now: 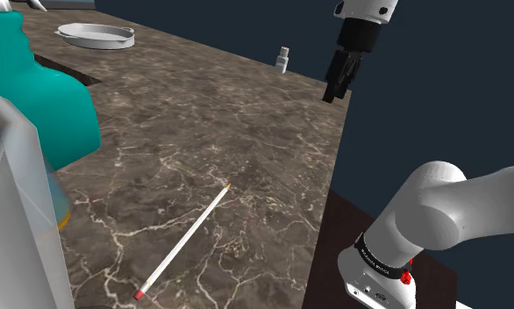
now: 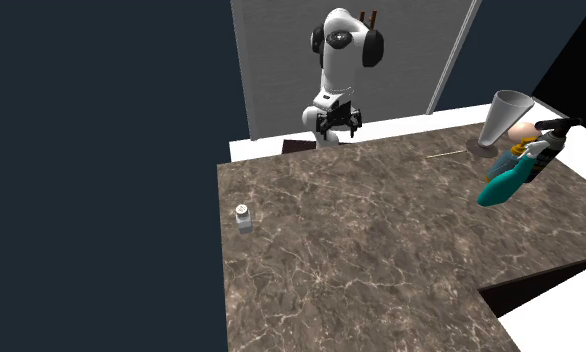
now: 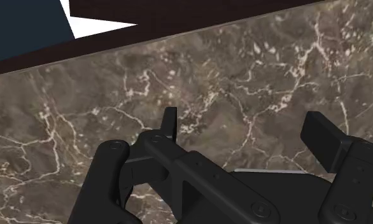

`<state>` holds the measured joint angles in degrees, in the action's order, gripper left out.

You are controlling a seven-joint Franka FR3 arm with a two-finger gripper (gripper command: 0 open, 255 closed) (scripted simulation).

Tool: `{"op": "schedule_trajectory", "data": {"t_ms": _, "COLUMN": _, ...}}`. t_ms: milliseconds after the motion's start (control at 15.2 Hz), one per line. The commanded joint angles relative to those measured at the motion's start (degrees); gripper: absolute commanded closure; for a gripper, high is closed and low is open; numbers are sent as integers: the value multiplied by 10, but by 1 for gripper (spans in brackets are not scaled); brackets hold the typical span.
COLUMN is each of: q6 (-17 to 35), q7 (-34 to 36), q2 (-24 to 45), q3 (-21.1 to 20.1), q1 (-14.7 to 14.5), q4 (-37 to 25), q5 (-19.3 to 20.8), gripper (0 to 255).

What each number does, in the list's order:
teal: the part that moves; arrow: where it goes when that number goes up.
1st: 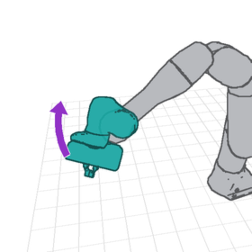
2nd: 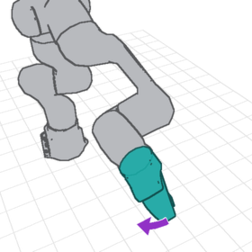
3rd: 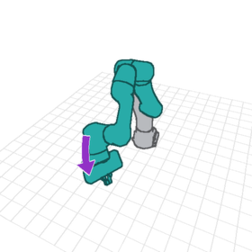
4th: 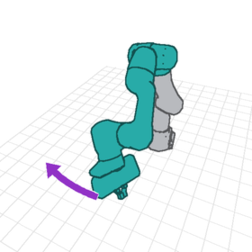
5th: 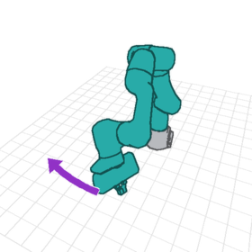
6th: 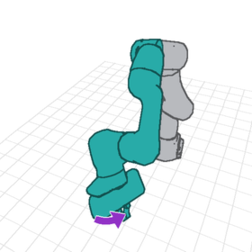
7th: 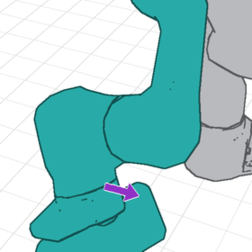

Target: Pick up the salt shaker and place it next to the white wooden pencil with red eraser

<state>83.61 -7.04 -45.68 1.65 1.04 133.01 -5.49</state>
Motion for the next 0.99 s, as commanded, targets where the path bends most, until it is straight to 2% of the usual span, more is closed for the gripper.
{"op": "schedule_trajectory", "data": {"t_ms": 0, "q6": 0, "q7": 0, "q2": 0, "q3": 0, "q1": 0, "q4": 0, "q5": 0, "gripper": 0}}
{"op": "schedule_trajectory", "data": {"t_ms": 462, "q6": 67, "q7": -83, "q2": 106, "q3": 50, "q1": 9, "q4": -58, "q5": 53, "gripper": 0}}
{"op": "schedule_trajectory", "data": {"t_ms": 924, "q6": 120, "q7": -160, "q2": 224, "q3": 94, "q1": 14, "q4": -148, "q5": 81, "gripper": 0}}
